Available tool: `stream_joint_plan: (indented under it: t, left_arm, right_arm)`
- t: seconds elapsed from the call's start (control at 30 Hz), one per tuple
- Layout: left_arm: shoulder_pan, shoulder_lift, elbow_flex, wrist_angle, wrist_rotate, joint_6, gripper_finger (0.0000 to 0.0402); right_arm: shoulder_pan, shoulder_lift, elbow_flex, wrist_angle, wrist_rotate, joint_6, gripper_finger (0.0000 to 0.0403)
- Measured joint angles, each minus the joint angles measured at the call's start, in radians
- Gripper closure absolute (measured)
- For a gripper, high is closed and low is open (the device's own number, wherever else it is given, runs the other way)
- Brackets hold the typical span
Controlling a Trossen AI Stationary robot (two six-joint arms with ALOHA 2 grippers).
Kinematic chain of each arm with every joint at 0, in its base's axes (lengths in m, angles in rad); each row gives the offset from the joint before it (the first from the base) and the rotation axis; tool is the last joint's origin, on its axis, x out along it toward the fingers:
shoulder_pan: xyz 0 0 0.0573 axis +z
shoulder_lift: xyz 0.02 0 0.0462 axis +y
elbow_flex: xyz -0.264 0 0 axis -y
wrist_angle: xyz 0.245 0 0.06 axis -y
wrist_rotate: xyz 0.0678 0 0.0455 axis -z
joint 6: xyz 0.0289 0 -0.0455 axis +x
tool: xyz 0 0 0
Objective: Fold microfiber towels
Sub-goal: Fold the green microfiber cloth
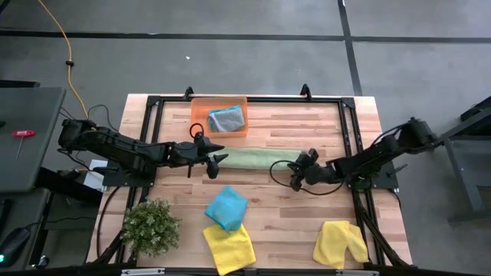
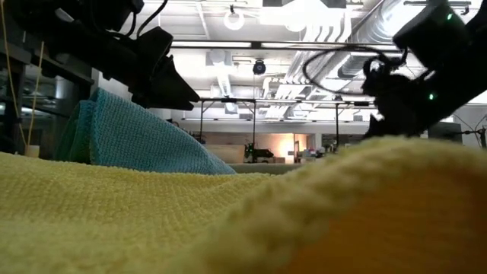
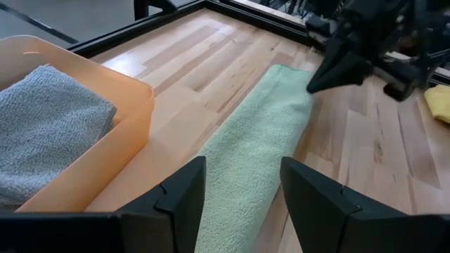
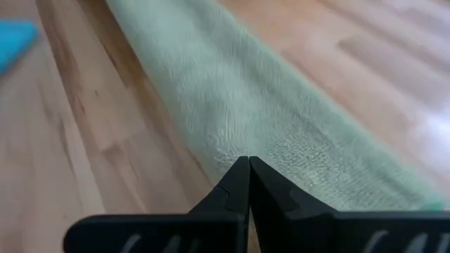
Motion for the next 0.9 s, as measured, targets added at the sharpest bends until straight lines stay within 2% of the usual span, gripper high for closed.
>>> stream_joint_plan:
  t: [0.13, 0.23, 0.37, 0.5, 0.7, 0.9]
  left_arm:
    - [0.000, 0.000, 0.000, 0.000, 0.000, -0.002, 0.0227]
    - [0.000, 0.000, 0.000, 0.001, 0.000, -0.002, 0.0227]
    - [0.000, 0.000, 0.000, 0.000, 0.000, 0.000, 0.0227]
    - [0.000, 0.000, 0.000, -0.013, 0.000, 0.005, 0.0227]
    - [0.000, 0.008, 0.000, -0.078, -0.017, -0.039, 0.0227]
    - [0.000, 0.107, 0.005, -0.142, -0.039, -0.080, 0.0227]
  right_arm:
    - [0.000, 0.100, 0.000, 0.015, -0.062, 0.043, 0.0403]
    - [0.001, 0.148, 0.002, 0.041, -0.060, 0.054, 0.0403]
    - [0.000, 0.144, 0.005, 0.043, -0.061, 0.019, 0.0403]
    - [0.000, 0.036, 0.014, -0.002, -0.067, -0.061, 0.0403]
    - [0.000, -0.179, 0.019, -0.123, -0.053, -0.087, 0.0403]
    - [0.000, -0.332, 0.019, -0.180, -0.021, -0.087, 0.0403]
